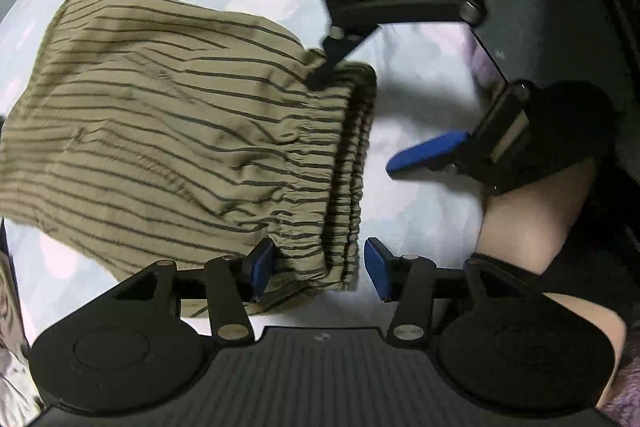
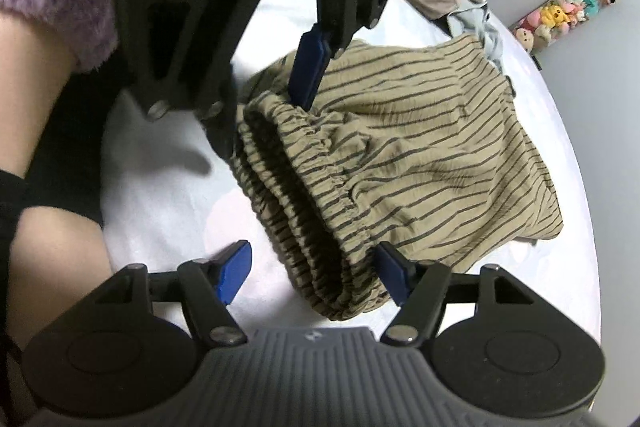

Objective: Fold clothes

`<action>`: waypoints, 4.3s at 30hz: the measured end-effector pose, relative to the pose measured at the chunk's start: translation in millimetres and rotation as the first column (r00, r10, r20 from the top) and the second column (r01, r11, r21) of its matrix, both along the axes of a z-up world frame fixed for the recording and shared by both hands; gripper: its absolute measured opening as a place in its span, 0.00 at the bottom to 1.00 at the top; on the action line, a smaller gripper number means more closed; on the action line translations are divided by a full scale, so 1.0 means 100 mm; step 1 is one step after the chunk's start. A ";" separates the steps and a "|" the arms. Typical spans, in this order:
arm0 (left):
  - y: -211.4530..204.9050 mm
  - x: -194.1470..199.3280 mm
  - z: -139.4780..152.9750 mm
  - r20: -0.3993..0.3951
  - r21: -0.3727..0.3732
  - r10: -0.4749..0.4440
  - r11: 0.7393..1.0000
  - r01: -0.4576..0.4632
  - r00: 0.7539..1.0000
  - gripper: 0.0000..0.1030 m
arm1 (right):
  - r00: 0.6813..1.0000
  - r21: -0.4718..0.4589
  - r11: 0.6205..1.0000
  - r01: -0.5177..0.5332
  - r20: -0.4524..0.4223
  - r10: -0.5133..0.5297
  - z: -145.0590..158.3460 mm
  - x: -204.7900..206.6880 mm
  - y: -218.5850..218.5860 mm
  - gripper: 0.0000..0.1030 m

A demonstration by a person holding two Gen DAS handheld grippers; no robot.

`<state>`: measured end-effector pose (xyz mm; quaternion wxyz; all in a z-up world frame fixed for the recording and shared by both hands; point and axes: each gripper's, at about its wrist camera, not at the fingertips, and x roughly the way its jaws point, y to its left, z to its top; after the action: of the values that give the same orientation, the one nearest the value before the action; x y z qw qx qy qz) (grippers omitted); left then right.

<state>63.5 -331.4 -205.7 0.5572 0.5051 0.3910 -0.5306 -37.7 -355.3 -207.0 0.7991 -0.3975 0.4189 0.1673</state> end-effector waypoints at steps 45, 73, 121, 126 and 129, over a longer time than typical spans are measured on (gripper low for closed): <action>-0.11 0.17 0.26 0.005 -0.093 0.153 0.984 -0.152 0.988 0.15 | 0.985 0.085 0.992 0.091 0.141 -0.102 0.26 0.05 -0.18 0.22; 0.43 -0.36 1.23 -0.028 -0.246 0.079 0.966 -0.084 0.996 0.15 | 0.980 0.113 0.985 0.130 0.138 -0.145 1.11 -0.36 0.00 0.19; 0.23 2.35 0.67 -0.319 -0.508 0.614 0.532 -0.678 0.722 0.29 | 0.869 0.355 0.848 0.393 0.158 -0.469 0.62 2.29 -1.12 0.49; 0.44 2.12 0.89 -0.343 -0.516 0.626 0.498 -0.697 0.700 0.41 | 0.816 0.446 0.768 0.460 0.128 -0.563 0.78 1.93 -1.24 0.49; 0.57 1.98 0.98 -0.366 -0.510 0.626 0.484 -0.711 0.688 0.44 | 0.777 0.505 0.697 0.510 0.077 -0.625 0.79 1.64 -1.32 0.49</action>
<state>261.5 -274.8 -107.9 0.8245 0.0654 0.3958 -0.3992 126.5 -487.4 -128.2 0.9260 -0.0655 0.3690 -0.0459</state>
